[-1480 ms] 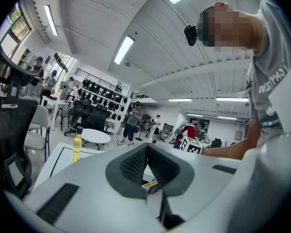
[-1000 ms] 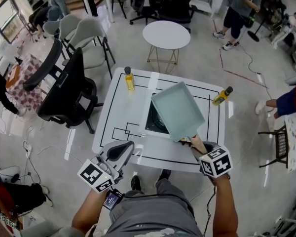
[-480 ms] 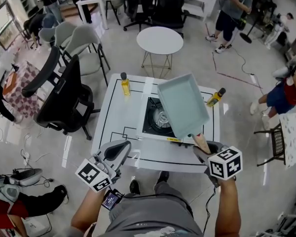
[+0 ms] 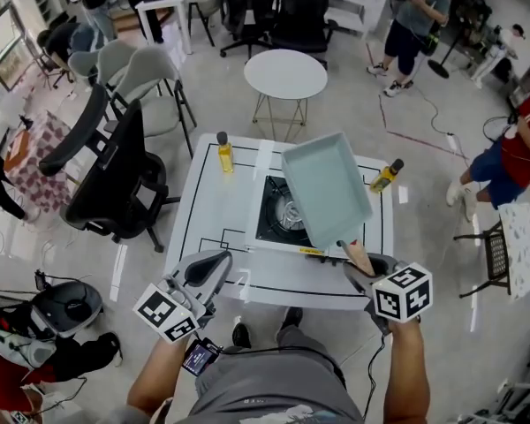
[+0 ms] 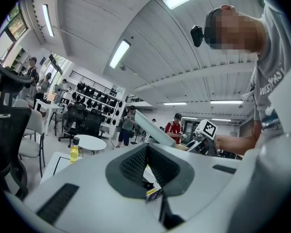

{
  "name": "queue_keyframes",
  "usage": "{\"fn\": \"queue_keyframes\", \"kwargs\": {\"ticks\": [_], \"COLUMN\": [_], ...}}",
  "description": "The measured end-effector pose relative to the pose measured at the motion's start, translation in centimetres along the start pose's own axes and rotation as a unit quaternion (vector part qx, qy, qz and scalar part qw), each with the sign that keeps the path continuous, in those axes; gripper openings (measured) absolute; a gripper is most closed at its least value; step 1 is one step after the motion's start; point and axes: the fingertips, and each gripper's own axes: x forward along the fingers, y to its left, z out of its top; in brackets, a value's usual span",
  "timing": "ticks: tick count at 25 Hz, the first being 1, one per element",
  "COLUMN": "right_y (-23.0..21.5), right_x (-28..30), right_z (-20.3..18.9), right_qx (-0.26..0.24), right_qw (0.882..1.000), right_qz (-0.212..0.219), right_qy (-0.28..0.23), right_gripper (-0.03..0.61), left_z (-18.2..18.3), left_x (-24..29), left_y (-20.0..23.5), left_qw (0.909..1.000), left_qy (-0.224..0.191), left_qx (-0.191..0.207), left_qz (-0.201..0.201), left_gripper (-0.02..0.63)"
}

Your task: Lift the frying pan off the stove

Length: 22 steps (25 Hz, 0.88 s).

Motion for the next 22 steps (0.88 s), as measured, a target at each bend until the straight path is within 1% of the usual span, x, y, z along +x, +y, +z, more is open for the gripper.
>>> {"fn": "queue_keyframes", "kwargs": {"ticks": [6, 22], "right_y": [-0.25, -0.22], "right_x": [-0.14, 0.41], "right_z": [0.42, 0.27], "right_qx": [-0.009, -0.011], "right_qw": [1.0, 1.0], "right_qz": [-0.01, -0.015], "right_qy": [0.001, 0.004], "right_gripper": [0.112, 0.112], "left_z": [0.36, 0.25], "left_x": [0.05, -0.3], "left_y": [0.07, 0.62], "left_qw": [1.0, 1.0], "left_qy": [-0.002, -0.007], "left_qx": [-0.001, 0.0], "left_qz": [0.002, 0.003], "left_gripper": [-0.003, -0.003]}}
